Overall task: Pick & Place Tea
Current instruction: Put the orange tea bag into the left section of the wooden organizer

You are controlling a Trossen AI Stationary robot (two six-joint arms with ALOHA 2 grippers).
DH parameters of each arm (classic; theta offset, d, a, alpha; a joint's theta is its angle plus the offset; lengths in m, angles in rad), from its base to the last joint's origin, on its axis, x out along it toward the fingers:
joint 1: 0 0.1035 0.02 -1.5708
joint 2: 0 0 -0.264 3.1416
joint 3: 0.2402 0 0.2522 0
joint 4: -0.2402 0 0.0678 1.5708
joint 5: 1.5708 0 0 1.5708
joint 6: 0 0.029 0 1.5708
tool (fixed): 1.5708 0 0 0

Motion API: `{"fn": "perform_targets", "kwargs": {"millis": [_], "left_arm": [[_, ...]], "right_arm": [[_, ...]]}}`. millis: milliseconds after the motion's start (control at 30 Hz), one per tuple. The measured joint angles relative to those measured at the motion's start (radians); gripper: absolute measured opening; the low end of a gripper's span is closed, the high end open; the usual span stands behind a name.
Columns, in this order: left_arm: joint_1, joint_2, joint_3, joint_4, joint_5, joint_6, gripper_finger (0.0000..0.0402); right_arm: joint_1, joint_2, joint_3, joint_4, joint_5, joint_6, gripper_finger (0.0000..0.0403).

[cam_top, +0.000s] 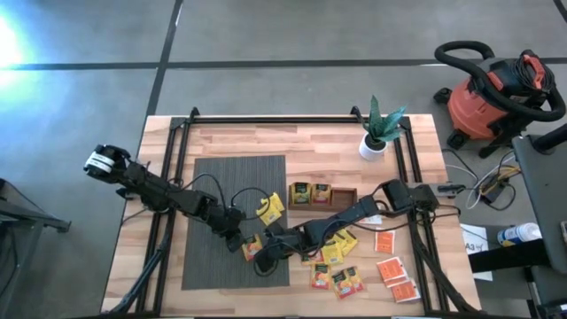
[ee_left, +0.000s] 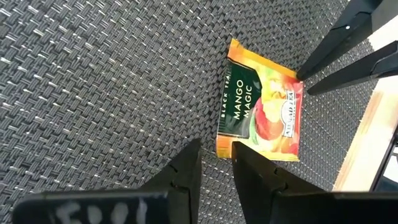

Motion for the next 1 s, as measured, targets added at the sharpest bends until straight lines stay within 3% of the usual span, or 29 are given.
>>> {"fn": "perform_targets", "kwargs": {"millis": [300, 600, 1000], "left_arm": [[0.011, -0.023, 0.001, -0.001, -0.058, 0.000, 0.0084], [0.020, -0.018, -0.001, -0.003, 0.003, -0.025, 0.0085], [0.021, -0.005, -0.002, 0.040, -0.020, -0.027, 0.0085]], "right_arm": [[0.000, 0.001, -0.002, -0.015, -0.006, -0.001, 0.0058], [0.000, 0.001, -0.003, -0.021, -0.013, -0.008, 0.0058], [0.002, 0.001, -0.004, -0.021, -0.011, -0.023, 0.0058]]}}
